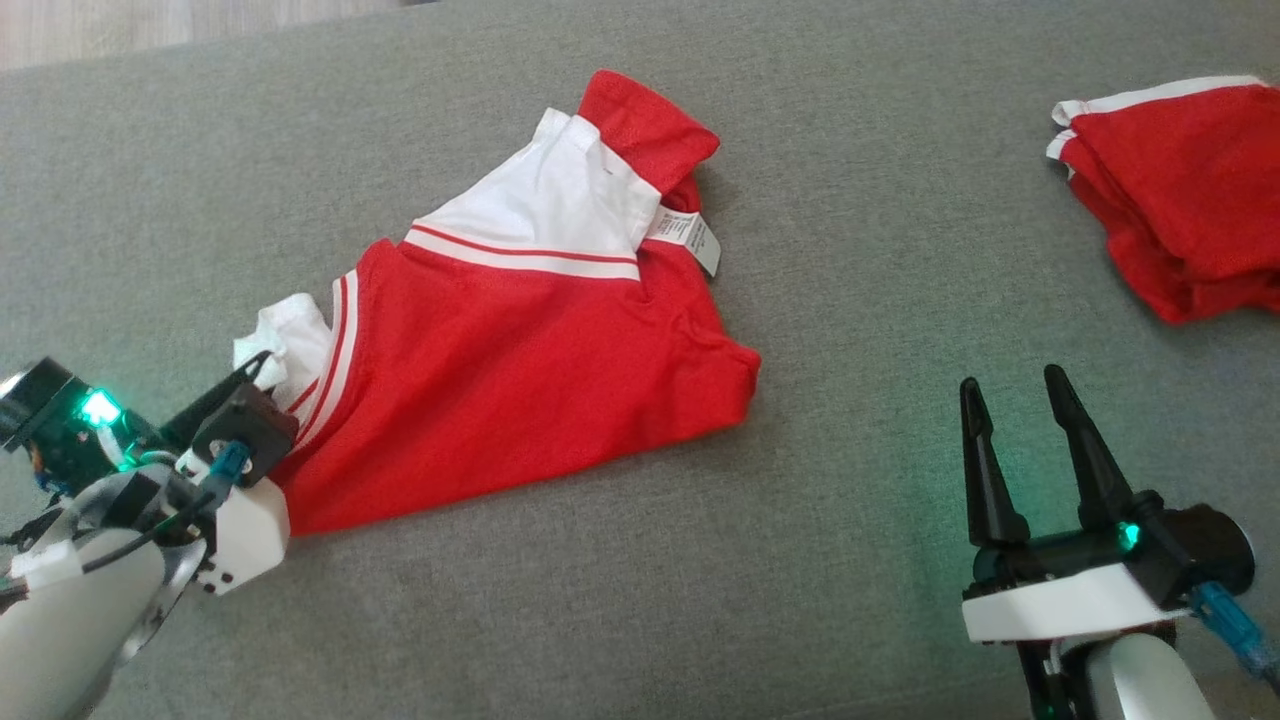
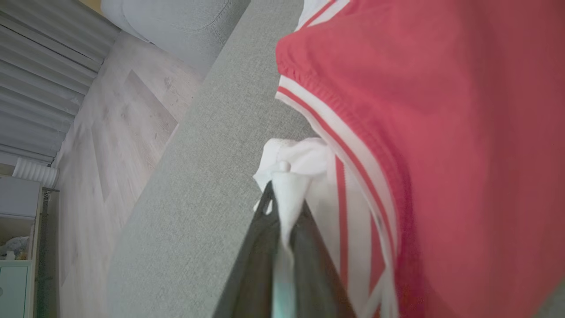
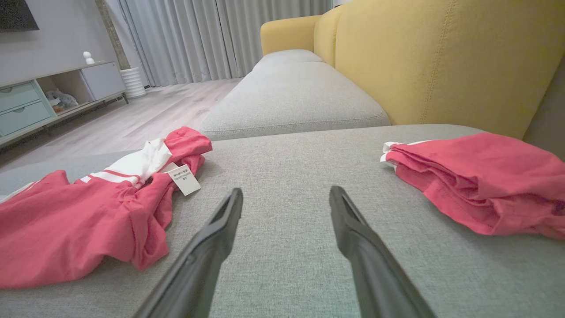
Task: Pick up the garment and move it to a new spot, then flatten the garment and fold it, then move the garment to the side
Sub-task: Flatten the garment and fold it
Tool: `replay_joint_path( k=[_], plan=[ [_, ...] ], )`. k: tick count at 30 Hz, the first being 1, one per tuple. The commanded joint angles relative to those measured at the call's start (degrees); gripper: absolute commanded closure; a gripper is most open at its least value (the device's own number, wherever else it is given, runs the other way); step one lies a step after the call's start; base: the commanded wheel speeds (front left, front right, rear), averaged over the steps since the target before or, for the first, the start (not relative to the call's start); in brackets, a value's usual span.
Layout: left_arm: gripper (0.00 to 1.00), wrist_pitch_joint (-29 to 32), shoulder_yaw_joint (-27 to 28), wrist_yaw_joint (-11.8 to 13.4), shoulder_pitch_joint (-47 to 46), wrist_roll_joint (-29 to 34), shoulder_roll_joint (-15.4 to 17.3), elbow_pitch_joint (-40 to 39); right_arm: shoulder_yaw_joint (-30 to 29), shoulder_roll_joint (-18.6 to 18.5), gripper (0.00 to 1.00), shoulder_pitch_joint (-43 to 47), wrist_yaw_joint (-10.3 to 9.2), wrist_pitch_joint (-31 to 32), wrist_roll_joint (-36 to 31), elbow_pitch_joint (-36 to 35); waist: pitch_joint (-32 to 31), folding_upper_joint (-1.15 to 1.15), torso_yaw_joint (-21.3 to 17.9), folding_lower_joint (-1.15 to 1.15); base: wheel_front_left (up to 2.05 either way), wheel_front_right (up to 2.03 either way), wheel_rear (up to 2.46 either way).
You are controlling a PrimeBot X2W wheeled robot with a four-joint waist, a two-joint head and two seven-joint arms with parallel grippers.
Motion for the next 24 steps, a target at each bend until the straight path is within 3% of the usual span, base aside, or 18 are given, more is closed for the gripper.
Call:
replay_joint_path(
  k=[1, 7, 10, 13, 18, 21, 24],
  plan=[
    [1.00, -0.15, 2.66, 0.01, -3.04, 0.20, 2.12, -0.45, 1.48, -0.88, 0.00, -1.58, 0.12, -0.22, 0.41, -1.61, -0.20, 0.00, -0.29, 0.00, 0.00, 0.00, 0.00],
    [1.00, -2.58, 3.03, 0.20, -5.44, 1.54, 1.96, -0.68, 1.59, -0.84, 0.00, -1.16, 0.12, -0.22, 0.39, -0.99, -1.63, 0.00, -0.94, 0.00, 0.00, 0.00, 0.00],
    [1.00, -7.27, 4.12, 0.03, -13.13, 5.18, -0.01, -2.29, 1.86, -0.74, 0.00, -0.64, 0.12, -0.22, 0.40, -0.52, -3.61, 0.00, -1.14, 0.00, 0.00, 0.00, 0.00],
    [1.00, -12.06, 4.55, -1.71, -21.65, 7.97, -3.44, -2.24, 2.92, -0.64, 0.00, -0.85, 0.12, -0.22, 0.63, -0.13, -5.20, 0.00, -2.07, 0.00, 0.00, 0.00, 0.00],
    [1.00, -19.78, 3.23, -5.63, -35.65, 11.59, -12.21, -1.41, 4.35, -0.42, 0.00, -1.09, 0.12, -0.22, 0.93, 0.85, -8.41, 0.00, -5.12, 0.00, 0.00, 0.00, 0.00],
    [1.00, -23.14, 2.06, -8.03, -41.31, 12.22, -16.75, -1.43, 5.52, -0.33, 0.00, -0.47, 0.12, -0.22, 1.31, 1.43, -10.45, 0.00, -7.03, 0.00, 0.00, 0.00, 0.00],
    [1.00, -24.80, 1.79, -9.18, -43.97, 11.63, -19.26, -3.55, 5.86, -0.28, 0.00, 0.29, 0.12, -0.22, 1.58, 1.45, -12.00, 0.00, -8.30, 0.00, 0.00, 0.00, 0.00]
  ],
)
